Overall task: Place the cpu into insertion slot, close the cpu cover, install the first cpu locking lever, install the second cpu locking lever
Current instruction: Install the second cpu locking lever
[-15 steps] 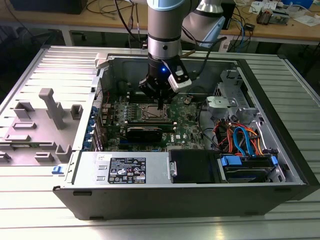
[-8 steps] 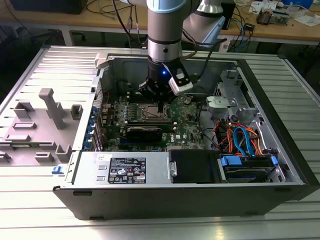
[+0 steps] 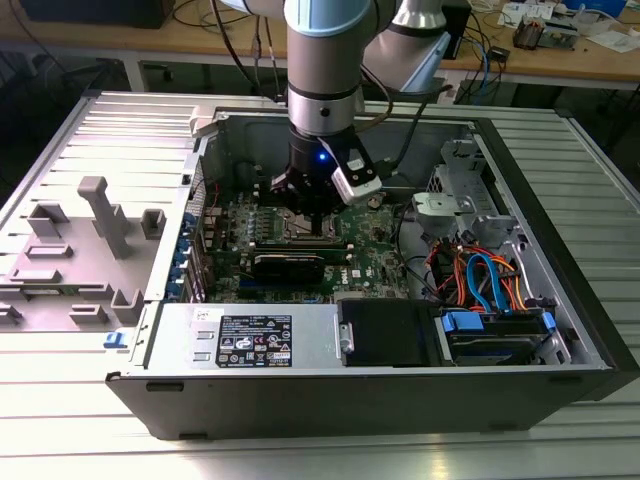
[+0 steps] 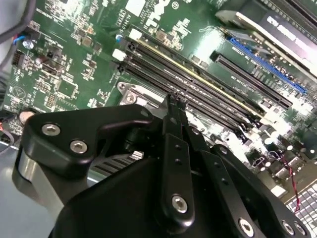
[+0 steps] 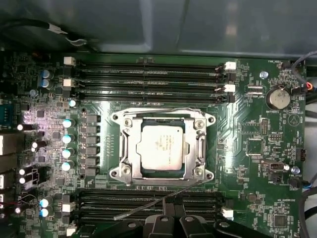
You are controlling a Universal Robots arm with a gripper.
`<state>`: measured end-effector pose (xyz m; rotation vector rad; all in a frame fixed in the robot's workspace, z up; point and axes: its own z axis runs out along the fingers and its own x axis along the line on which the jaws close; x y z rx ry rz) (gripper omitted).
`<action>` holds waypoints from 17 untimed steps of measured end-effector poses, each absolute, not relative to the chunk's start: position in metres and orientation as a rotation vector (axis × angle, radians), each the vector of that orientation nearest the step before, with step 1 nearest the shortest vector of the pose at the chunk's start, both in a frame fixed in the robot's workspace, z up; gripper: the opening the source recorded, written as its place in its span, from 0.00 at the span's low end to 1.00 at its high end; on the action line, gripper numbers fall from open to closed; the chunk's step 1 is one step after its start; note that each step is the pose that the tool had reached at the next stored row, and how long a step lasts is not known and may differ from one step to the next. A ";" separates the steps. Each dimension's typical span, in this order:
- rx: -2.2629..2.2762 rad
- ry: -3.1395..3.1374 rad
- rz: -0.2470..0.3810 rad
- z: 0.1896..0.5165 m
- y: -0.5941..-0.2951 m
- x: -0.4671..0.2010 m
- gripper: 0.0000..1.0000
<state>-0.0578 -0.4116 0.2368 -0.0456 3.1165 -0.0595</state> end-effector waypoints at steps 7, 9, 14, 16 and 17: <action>-0.048 3.117 -0.051 0.237 -0.412 -0.061 0.11; -0.048 3.117 -0.051 0.237 -0.412 -0.061 0.11; -0.048 3.117 -0.050 0.237 -0.412 -0.061 0.11; -0.048 3.117 -0.050 0.237 -0.412 -0.061 0.11; -0.048 3.117 -0.050 0.237 -0.412 -0.061 0.11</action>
